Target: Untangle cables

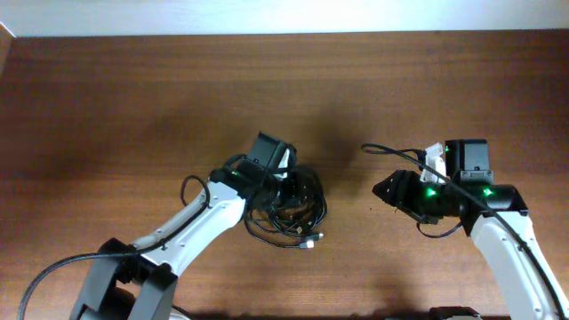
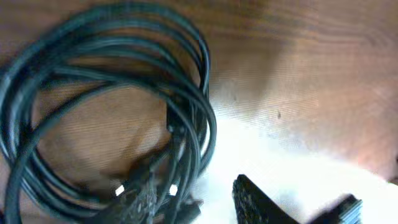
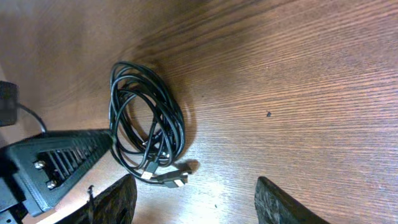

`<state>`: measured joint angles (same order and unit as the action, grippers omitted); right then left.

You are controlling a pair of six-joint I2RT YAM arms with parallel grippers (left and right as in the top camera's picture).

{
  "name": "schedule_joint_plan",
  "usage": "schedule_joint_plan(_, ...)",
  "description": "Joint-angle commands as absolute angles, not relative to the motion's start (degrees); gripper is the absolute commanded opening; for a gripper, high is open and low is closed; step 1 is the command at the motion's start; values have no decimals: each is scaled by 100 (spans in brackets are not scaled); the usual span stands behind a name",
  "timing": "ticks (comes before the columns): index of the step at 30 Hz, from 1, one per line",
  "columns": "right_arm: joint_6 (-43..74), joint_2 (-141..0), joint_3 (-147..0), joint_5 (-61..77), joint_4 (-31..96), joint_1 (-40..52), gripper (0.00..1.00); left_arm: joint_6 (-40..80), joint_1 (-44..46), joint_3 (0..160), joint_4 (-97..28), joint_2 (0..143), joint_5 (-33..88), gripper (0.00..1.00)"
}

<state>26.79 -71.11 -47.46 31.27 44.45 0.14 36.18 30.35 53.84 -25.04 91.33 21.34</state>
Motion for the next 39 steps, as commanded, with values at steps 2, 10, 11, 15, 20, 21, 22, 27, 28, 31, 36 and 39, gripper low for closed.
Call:
schedule_joint_plan(2,2633,-7452,-4705,3074,4482,-1,60,3376,3371,5448,-2381,9039,1081,49)
schedule_joint_plan(10,2633,-7714,-4705,3076,4595,-1,59,3378,3913,5448,-1868,9445,550,57)
schedule_joint_plan(11,2633,-7714,-4705,3076,4613,-3,59,3378,3924,5448,-1780,9585,548,59)
schedule_joint_plan(15,2633,-7714,-4705,2967,4692,-1,59,3378,3924,5448,-1533,10154,550,50)
schedule_joint_plan(20,2635,-7714,-4705,2969,4790,-1,59,3378,3922,5448,-1227,10595,550,35)
schedule_joint_plan(21,2635,-7714,-4705,2969,4812,-1,59,3378,3922,5448,-1192,10608,545,25)
schedule_joint_plan(22,2635,-7714,-4703,2969,4834,-1,59,3376,3922,5448,-1155,10608,504,15)
schedule_joint_plan(27,2637,-7714,-4703,2974,4998,-1,59,3374,3726,5566,-1216,10350,467,0)
schedule_joint_plan(28,2637,-7714,-4703,2974,5072,-1,59,3371,3616,5612,-1426,10145,469,0)
schedule_joint_plan(31,2641,-7714,-4661,2976,5146,-1,59,3371,3330,5653,-1970,9303,469,0)
schedule_joint_plan(36,2746,-7714,-4648,3035,5260,-1,59,3308,3229,5653,-2309,7946,464,10)
schedule_joint_plan(39,2744,-7714,-4633,3033,5321,-1,59,3308,3229,5653,-2543,7743,462,25)
